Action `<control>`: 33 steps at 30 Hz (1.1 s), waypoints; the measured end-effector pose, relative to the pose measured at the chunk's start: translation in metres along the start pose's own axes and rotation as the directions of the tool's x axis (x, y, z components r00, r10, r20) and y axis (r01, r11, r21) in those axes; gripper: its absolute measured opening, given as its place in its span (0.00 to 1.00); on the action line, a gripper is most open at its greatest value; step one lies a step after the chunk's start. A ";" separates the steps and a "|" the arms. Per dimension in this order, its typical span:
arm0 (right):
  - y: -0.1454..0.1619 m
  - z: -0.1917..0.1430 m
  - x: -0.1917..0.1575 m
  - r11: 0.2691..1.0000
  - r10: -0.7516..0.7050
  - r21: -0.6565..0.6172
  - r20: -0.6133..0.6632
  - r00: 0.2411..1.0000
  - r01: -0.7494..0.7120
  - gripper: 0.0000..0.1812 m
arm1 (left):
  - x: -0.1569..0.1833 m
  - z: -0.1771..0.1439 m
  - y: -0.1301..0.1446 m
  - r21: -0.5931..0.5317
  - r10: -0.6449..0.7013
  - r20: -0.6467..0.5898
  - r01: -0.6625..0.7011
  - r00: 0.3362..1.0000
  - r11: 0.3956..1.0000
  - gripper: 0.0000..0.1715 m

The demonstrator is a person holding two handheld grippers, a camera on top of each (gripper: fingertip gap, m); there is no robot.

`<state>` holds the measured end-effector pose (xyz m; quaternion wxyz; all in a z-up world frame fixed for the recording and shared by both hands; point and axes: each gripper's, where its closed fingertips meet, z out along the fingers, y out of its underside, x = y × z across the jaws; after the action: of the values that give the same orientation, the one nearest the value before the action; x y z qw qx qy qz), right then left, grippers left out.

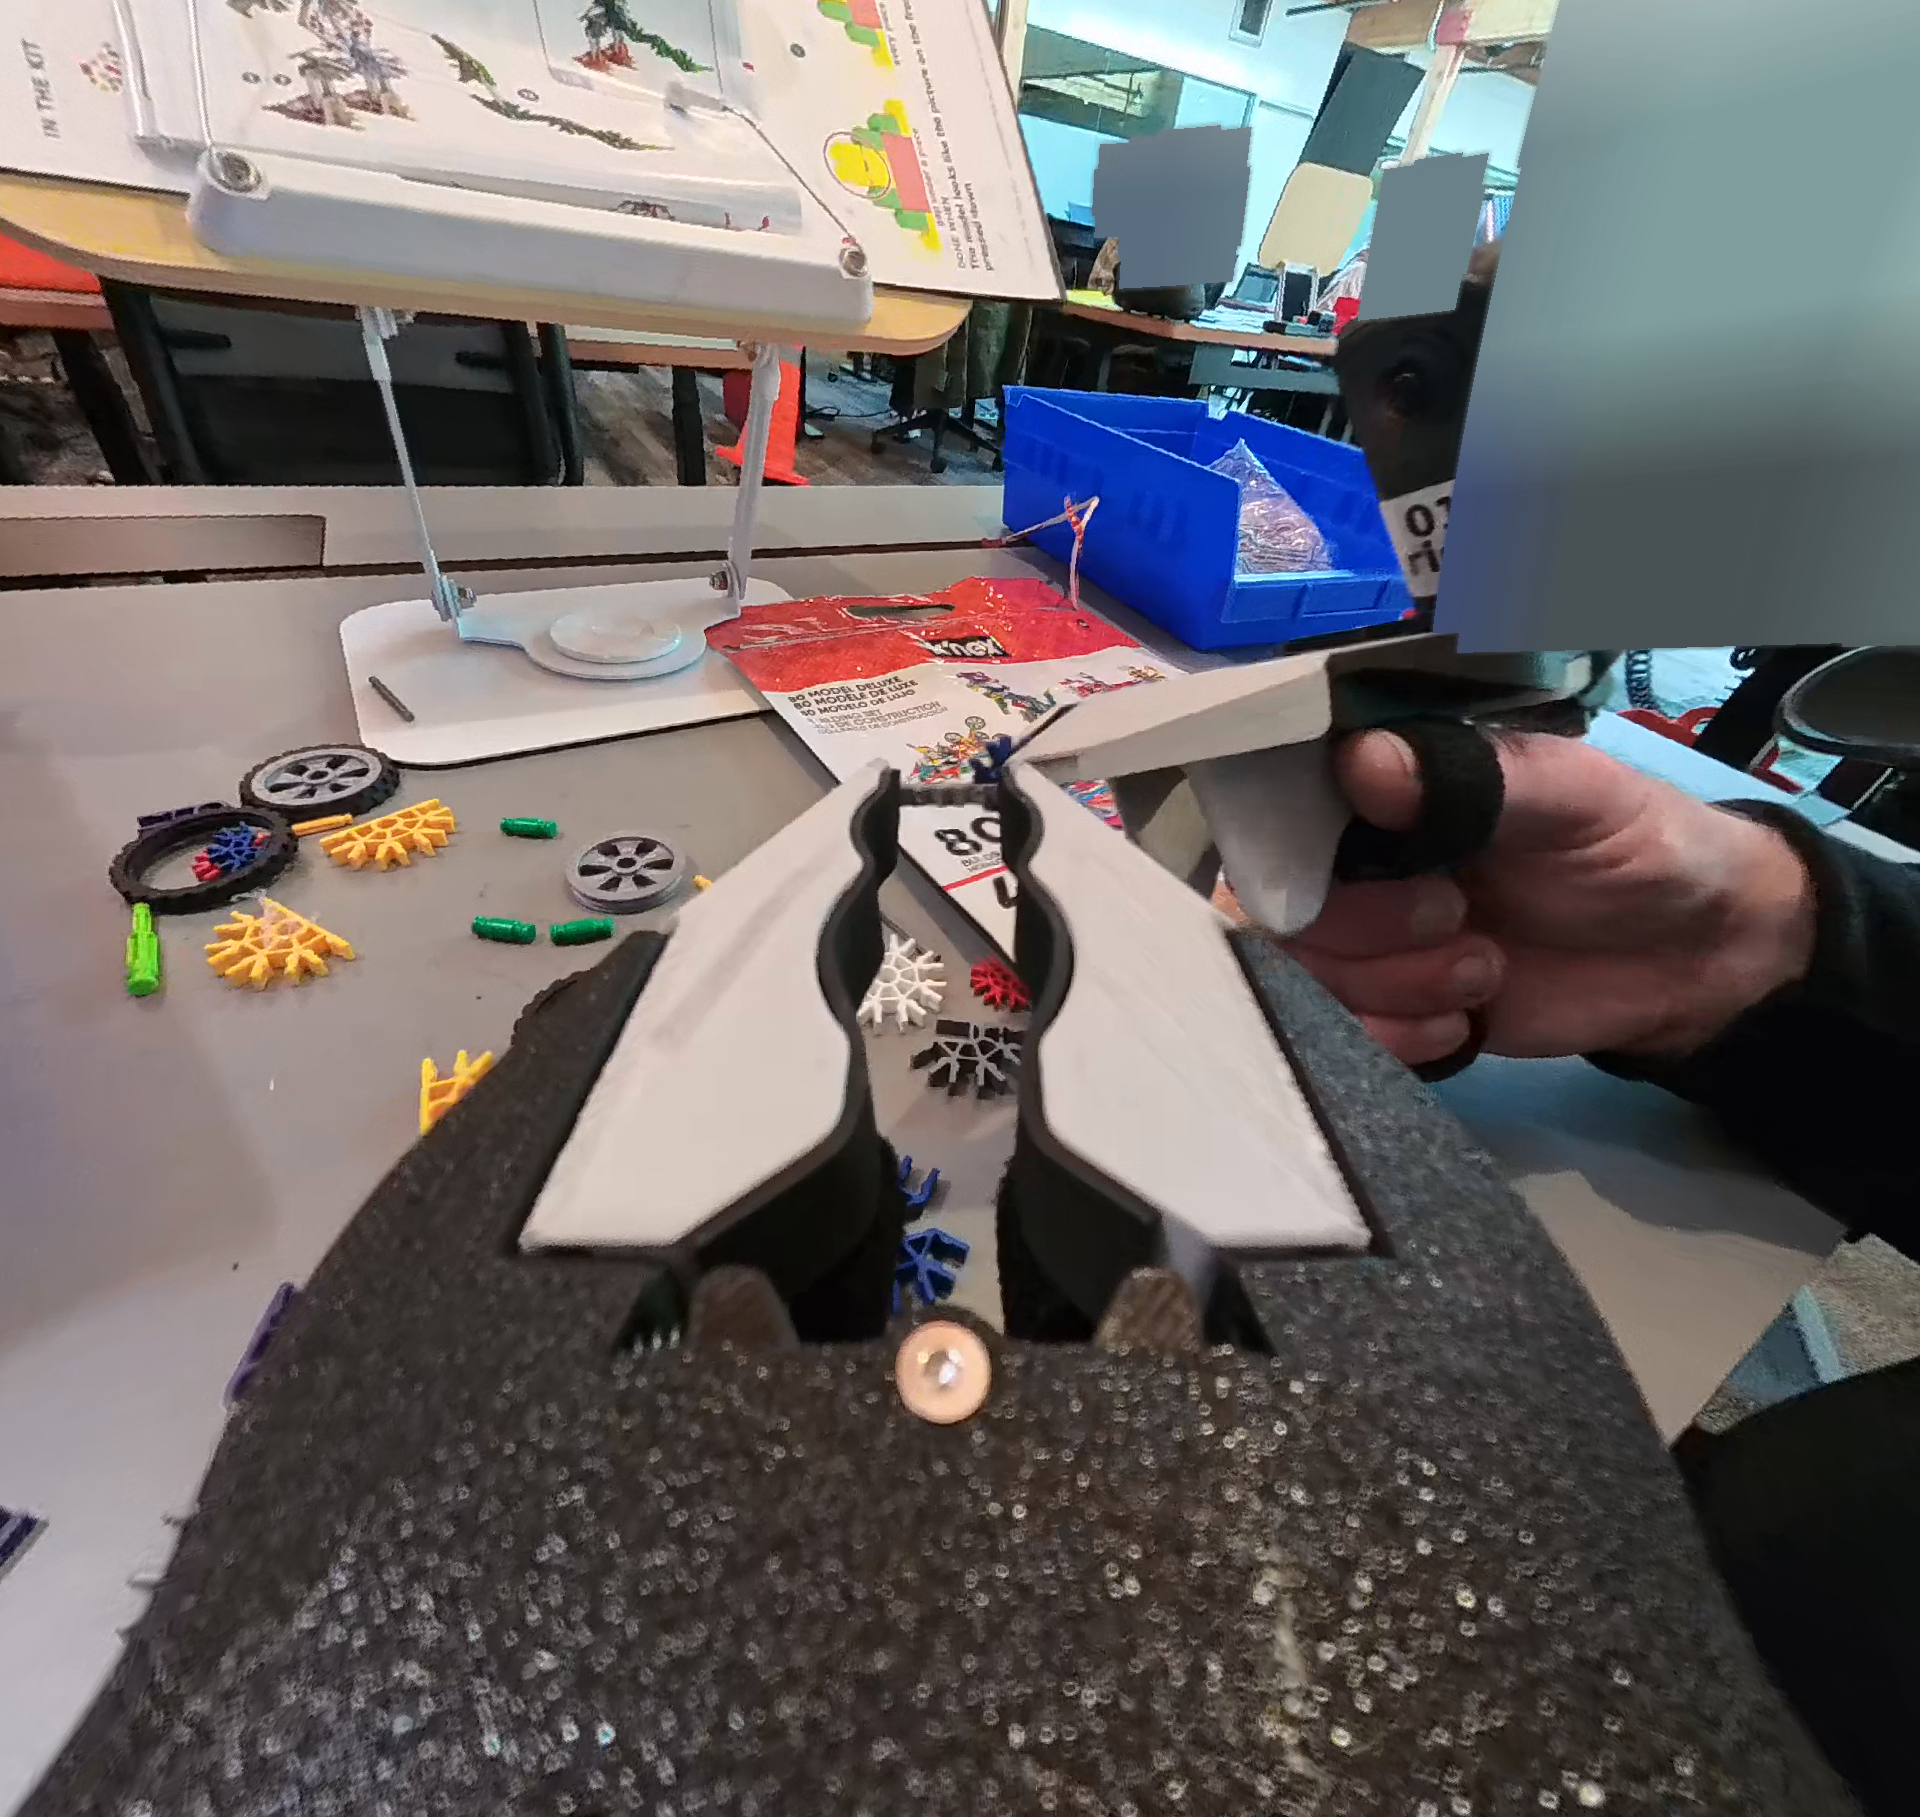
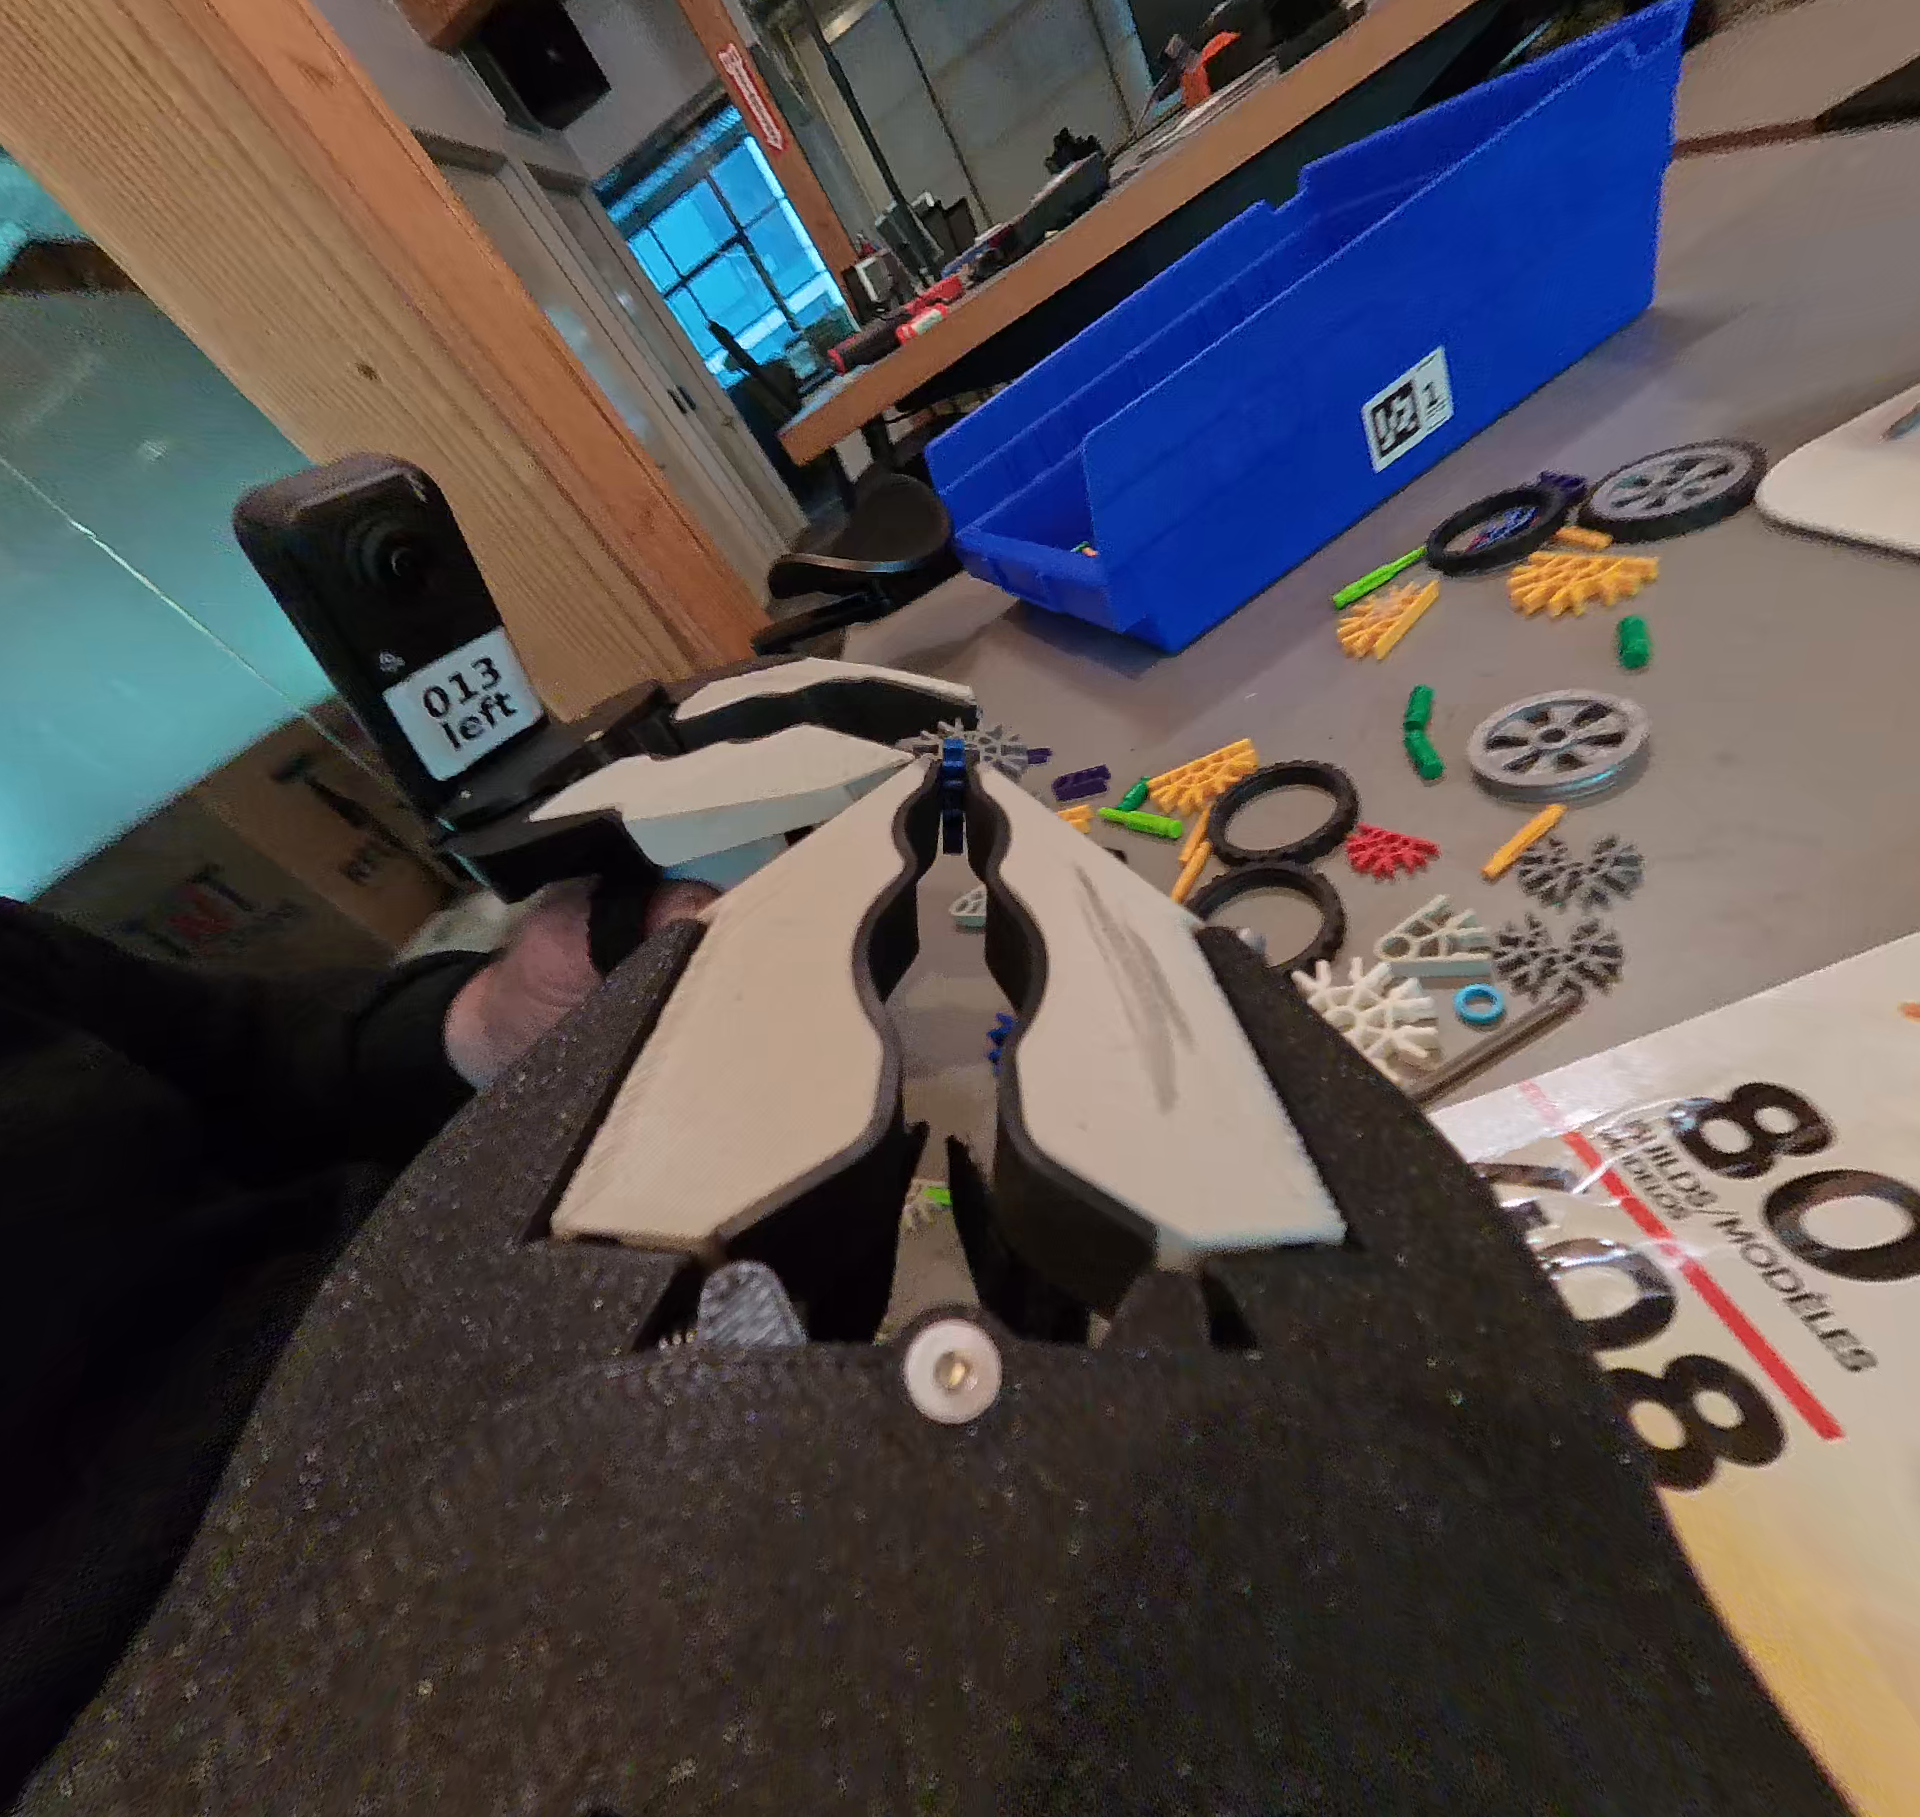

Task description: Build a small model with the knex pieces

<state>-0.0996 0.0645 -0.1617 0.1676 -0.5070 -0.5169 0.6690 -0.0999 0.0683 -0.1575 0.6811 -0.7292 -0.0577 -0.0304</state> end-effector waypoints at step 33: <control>-0.011 -0.002 -0.001 0.921 -0.383 -0.011 -0.205 0.901 0.390 0.01 | -0.003 -0.001 -0.006 0.074 -0.356 -0.151 0.370 0.922 0.926 0.09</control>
<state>-0.1013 0.0694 -0.1520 0.3564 -0.4573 -0.5772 0.5751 -0.1039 0.0679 -0.1517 0.7020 -0.6668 -0.1470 -0.2025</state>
